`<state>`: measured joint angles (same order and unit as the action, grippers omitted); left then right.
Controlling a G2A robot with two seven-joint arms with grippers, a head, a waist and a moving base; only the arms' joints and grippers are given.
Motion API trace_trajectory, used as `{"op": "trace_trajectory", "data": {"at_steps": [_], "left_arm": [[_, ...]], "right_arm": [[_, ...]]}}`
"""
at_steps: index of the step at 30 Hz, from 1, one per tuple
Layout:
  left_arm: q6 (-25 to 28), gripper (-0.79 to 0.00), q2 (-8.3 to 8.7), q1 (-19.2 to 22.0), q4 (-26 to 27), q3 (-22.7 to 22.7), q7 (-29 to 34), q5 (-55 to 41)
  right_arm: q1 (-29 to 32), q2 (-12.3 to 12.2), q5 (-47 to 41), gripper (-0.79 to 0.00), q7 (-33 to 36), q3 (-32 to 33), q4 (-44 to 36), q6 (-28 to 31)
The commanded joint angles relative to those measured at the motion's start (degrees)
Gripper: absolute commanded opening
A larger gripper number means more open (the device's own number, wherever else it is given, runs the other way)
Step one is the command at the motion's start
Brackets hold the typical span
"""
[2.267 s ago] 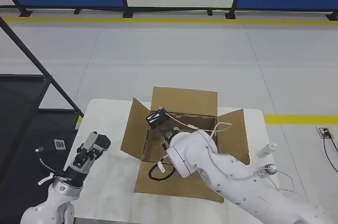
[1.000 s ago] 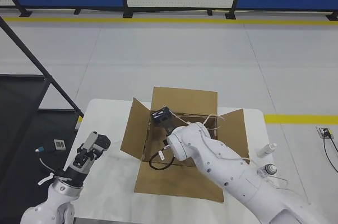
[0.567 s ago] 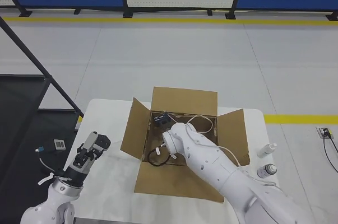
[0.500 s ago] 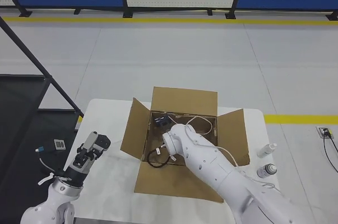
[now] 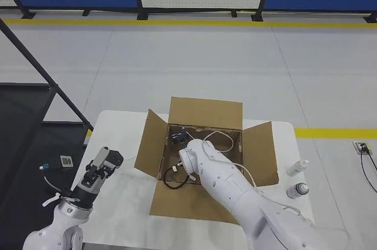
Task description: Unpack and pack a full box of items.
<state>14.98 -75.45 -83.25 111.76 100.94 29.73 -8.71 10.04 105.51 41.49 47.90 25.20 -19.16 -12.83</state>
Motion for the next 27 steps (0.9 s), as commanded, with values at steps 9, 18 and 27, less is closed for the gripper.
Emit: {"op": "trace_trajectory", "data": {"at_steps": [9, 18, 27], "left_arm": [[0.0, 0.000, 0.00, 0.0, 0.0, 0.0, 0.0, 0.0], [0.0, 0.000, 0.00, 0.0, 0.0, 0.0, 0.0, 0.0], [0.0, 0.000, 0.00, 0.0, 0.0, 0.0, 0.0, 0.0]], "right_arm": [[-0.1, 0.4, 2.3, 0.000, -2.9, 1.2, -3.2, -6.5], [2.4, -4.0, 9.4, 0.000, -0.8, 4.3, -19.0, -14.7], [17.9, -15.5, 31.1, 0.000, 12.6, 17.0, -58.4, -18.5]]}}
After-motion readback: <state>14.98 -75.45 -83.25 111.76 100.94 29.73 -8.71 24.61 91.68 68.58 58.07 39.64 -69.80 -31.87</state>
